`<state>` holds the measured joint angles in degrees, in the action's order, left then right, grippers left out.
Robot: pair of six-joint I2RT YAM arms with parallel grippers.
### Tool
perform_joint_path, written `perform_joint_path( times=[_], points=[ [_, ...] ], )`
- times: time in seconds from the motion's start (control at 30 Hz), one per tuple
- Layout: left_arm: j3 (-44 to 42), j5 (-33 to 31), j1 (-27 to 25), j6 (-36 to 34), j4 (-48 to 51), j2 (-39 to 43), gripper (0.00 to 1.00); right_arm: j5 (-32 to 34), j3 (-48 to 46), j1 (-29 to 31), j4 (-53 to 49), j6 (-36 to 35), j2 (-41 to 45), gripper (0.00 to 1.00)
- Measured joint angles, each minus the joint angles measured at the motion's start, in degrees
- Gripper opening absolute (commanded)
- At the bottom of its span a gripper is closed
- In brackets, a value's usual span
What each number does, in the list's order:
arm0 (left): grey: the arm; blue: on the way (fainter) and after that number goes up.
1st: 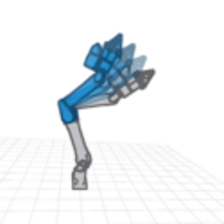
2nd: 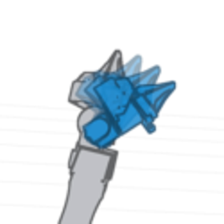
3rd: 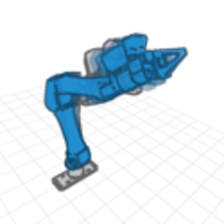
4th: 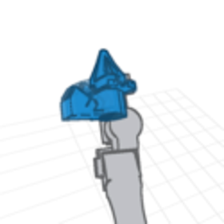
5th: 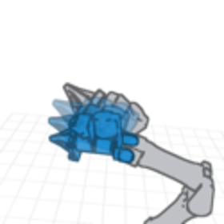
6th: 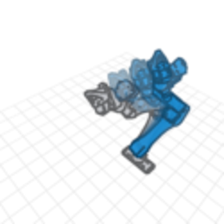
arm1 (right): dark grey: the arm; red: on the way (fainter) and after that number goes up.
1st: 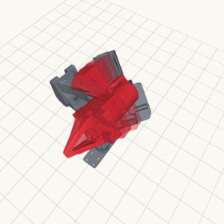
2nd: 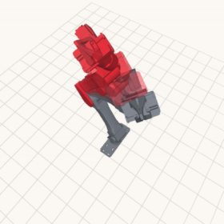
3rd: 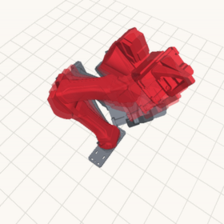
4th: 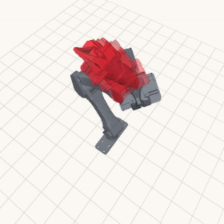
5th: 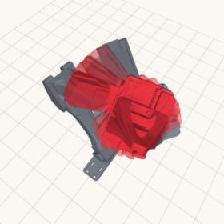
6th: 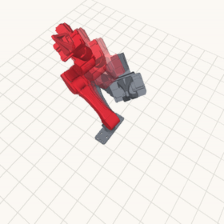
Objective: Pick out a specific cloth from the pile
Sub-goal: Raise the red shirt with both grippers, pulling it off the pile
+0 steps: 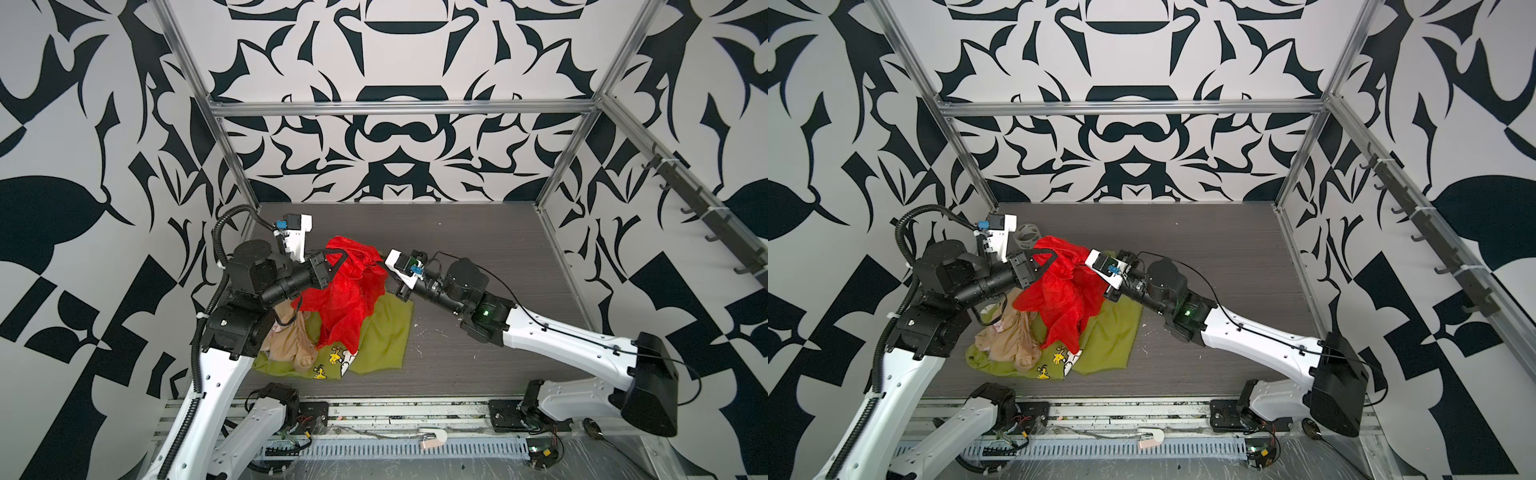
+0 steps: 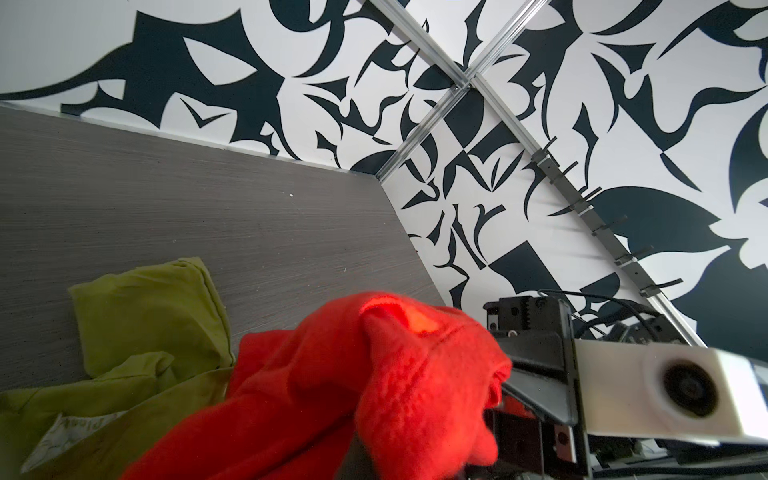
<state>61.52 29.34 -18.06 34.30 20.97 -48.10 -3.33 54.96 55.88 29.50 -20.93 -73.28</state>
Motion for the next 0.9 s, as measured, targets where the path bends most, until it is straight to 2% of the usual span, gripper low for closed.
perform_joint_path(
  times=[0.2, 0.73, 0.77, 0.87, 0.9],
  points=[
    [3.1, -1.2, -4.2, 0.2, -0.7, -3.2, 0.00, 1.0, -0.5, -0.4, 0.2, 0.0, 0.5, 0.00],
    [7.7, -1.4, -6.4, 0.9, -2.9, -7.0, 0.00, 2.9, -4.0, -0.4, 1.9, 1.3, 3.3, 0.00],
    [8.2, -1.4, -6.5, 1.1, -2.8, -7.5, 0.00, 3.0, -4.2, -0.4, 1.8, 1.4, 3.5, 0.03],
    [9.8, -1.2, -7.1, 1.4, -3.0, -8.7, 0.00, 3.0, -4.5, -0.4, 1.4, 1.8, 4.3, 0.28],
    [10.3, -1.3, -7.2, 1.5, -3.1, -8.9, 0.00, 3.0, -4.5, -0.4, 0.9, 1.9, 4.6, 0.33]
  ],
)
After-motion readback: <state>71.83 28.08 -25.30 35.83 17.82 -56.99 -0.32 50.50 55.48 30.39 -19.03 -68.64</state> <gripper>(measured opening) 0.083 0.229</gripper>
